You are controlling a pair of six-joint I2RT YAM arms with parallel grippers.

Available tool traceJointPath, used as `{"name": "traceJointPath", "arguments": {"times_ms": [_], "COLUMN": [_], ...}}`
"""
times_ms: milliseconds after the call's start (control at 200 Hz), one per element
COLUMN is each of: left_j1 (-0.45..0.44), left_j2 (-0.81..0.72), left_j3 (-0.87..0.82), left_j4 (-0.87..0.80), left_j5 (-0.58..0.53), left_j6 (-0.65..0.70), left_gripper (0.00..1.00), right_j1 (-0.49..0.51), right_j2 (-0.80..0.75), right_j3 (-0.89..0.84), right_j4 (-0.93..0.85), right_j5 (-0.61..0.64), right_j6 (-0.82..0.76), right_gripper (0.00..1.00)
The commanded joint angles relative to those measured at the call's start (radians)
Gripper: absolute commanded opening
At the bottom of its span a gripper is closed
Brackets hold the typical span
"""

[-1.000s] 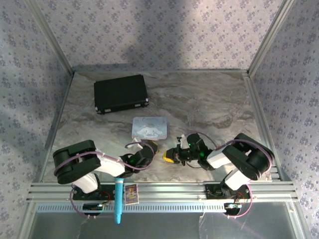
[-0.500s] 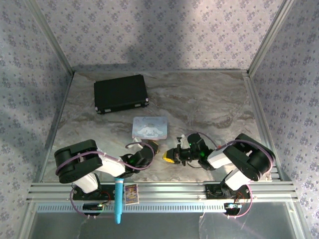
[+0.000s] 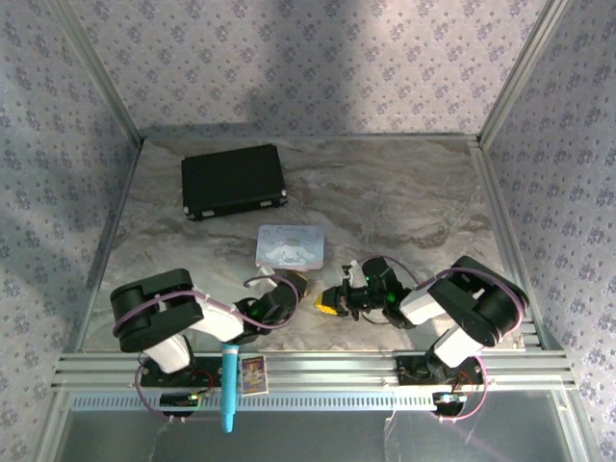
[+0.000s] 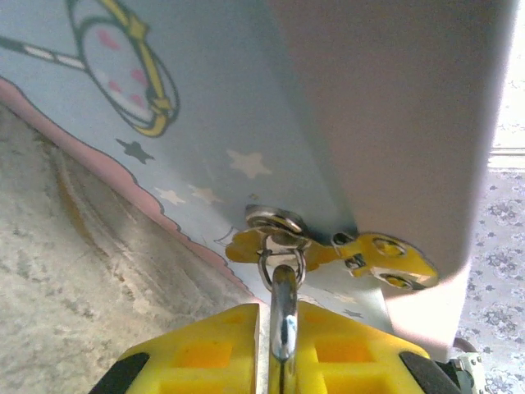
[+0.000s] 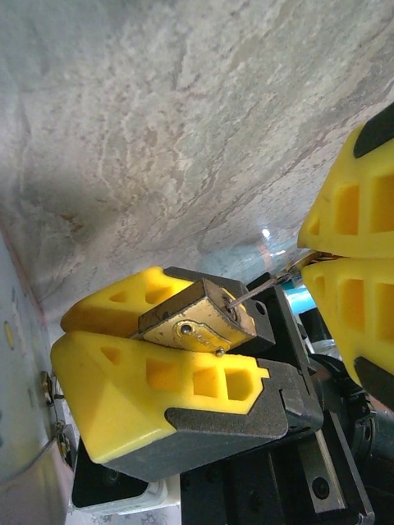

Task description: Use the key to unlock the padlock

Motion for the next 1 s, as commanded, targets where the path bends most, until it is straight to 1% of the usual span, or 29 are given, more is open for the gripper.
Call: {"name": "traceJointPath", "arguments": {"times_ms": [0,245,420,485,670,840,994], "left_j1": [-0.001,0.000,-0.003,-0.008,-0.011,-0.013,-0.014], "left_j2": [0.011,0.002,0.007,0.005,-0.001,0.011,0.008], "left_j3": [0.004,0.003,0.003,0.000,-0.008,-0.011,-0.009], "left_j4": [0.064,0.060,0.079,0.091,0.084,0.105,0.097], "left_j5": [0.020,0.023,0.054,0.051,0.040,0.040,0.028], "left_j6": [-0.020,-0.018,-0.022,-0.021,-0.010,0.004,0.008], "left_gripper": [0.00,0.00,0.00,0.00,0.00,0.00,0.00], "right_j1": [-0.004,-0.006,-0.015,-0.025,-0.051,-0.049,-0.026], "right_j2": [0.023,0.047,0.062,0.072,0.111,0.127,0.125], "right_j3": [0.021,0.015,0.035,0.040,0.042,0.061,0.067], "right_j4": [0.019,0.048,0.067,0.074,0.184,0.207,0.211], "right_j5": [-0.025,-0.016,-0.018,-0.027,-0.060,-0.069,-0.057], "right_j6": [-0.015,-0.008,-0.007,-0.006,0.056,0.084,0.098], "right_gripper": [0.00,0.00,0.00,0.00,0.00,0.00,0.00]}}
